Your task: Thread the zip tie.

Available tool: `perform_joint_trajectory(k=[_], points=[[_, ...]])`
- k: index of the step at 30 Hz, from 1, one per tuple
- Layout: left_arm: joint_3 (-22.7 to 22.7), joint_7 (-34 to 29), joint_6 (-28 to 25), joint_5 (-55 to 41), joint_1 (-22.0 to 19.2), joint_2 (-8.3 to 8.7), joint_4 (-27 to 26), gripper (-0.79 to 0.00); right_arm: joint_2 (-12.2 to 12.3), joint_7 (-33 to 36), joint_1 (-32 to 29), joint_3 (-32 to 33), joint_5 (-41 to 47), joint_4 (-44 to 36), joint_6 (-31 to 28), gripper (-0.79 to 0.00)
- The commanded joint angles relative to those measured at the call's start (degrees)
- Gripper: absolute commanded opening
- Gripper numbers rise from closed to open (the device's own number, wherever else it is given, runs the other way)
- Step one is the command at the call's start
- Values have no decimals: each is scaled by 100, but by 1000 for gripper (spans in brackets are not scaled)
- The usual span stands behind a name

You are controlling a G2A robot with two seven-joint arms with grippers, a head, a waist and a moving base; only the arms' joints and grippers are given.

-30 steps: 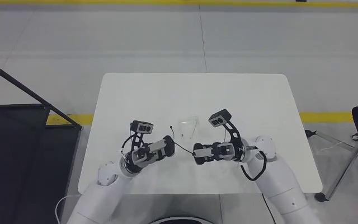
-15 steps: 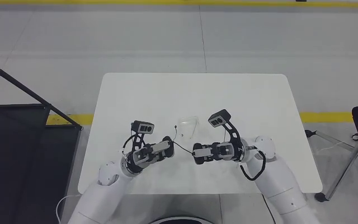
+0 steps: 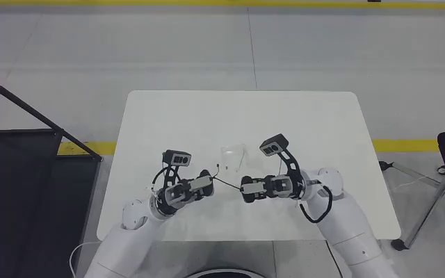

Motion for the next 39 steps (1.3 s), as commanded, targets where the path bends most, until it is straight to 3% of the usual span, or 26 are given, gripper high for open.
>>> perform_joint_trajectory(k=[1,24,39], points=[[-10,11,-15,58,-4,-3,17,-785,4,21,-19,64,58,-53,21,-785],[-42,483,-116,1215,49,-1,96,-785,-82,372,-100,587,846,-371,372,-785],[-19,468,-145,1279,26,6,217,-785,-145,372,-61,628,1029,-293,372,-785]])
